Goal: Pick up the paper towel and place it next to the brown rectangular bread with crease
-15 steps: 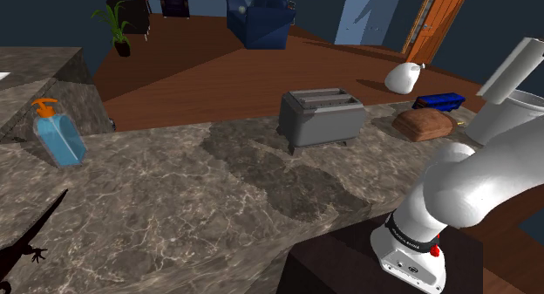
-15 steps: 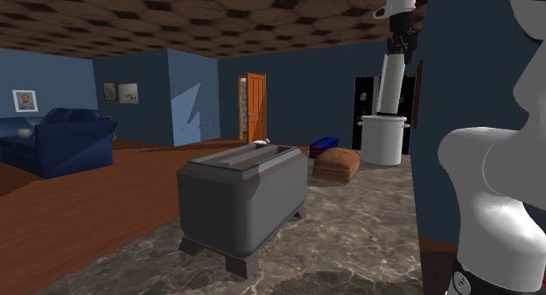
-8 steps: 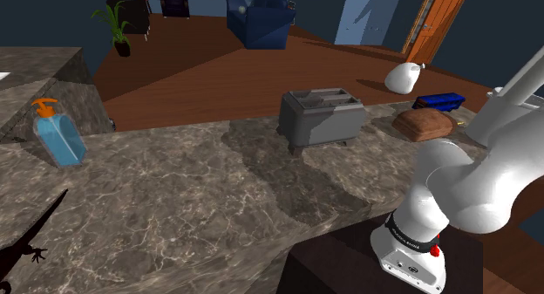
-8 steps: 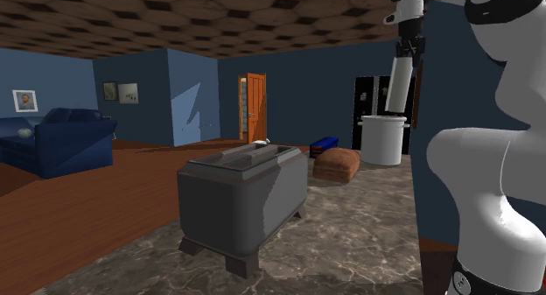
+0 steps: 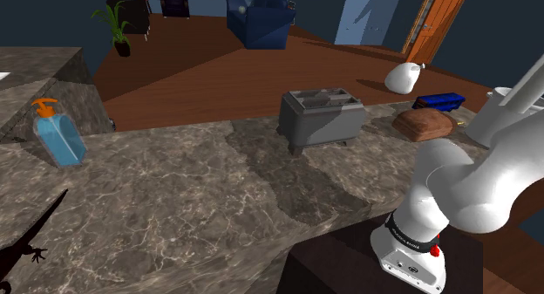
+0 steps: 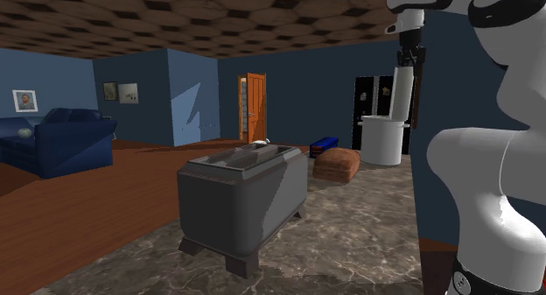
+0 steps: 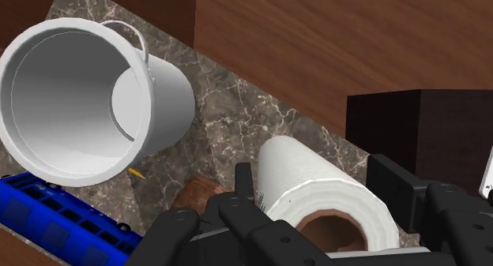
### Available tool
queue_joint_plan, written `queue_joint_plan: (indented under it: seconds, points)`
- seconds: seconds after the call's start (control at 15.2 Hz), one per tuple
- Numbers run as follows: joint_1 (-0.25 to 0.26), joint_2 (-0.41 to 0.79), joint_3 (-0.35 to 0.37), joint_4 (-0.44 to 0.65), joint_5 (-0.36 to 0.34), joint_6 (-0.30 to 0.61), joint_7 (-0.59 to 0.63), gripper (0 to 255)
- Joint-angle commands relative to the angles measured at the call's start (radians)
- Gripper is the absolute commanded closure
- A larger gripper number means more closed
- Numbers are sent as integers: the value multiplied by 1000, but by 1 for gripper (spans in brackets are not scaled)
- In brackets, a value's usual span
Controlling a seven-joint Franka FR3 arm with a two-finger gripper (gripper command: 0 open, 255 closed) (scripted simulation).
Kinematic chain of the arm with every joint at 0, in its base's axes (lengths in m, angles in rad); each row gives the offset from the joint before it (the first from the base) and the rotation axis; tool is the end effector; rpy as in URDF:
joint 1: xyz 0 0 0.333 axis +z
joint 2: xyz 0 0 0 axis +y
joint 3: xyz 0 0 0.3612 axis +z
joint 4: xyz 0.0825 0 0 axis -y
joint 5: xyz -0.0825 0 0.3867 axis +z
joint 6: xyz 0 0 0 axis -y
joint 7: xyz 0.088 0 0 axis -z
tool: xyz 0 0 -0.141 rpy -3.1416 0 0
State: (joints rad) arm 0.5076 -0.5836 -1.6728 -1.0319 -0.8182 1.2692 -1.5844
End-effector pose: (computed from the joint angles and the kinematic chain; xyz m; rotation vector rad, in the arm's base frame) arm -0.1694 -0.6094 0.7080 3.0328 0.0970 -0.2563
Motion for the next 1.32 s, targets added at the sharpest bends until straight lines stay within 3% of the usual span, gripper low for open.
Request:
queue_joint_plan:
  seconds: [0.0, 0.59, 1.25]
  points:
    - [-62, 5, 31, -76, 17, 41, 18, 255]
    - [-225, -5, 110, -297, 35, 175, 73, 255]
    - [-326, -33, 147, -478, 19, 297, 125, 255]
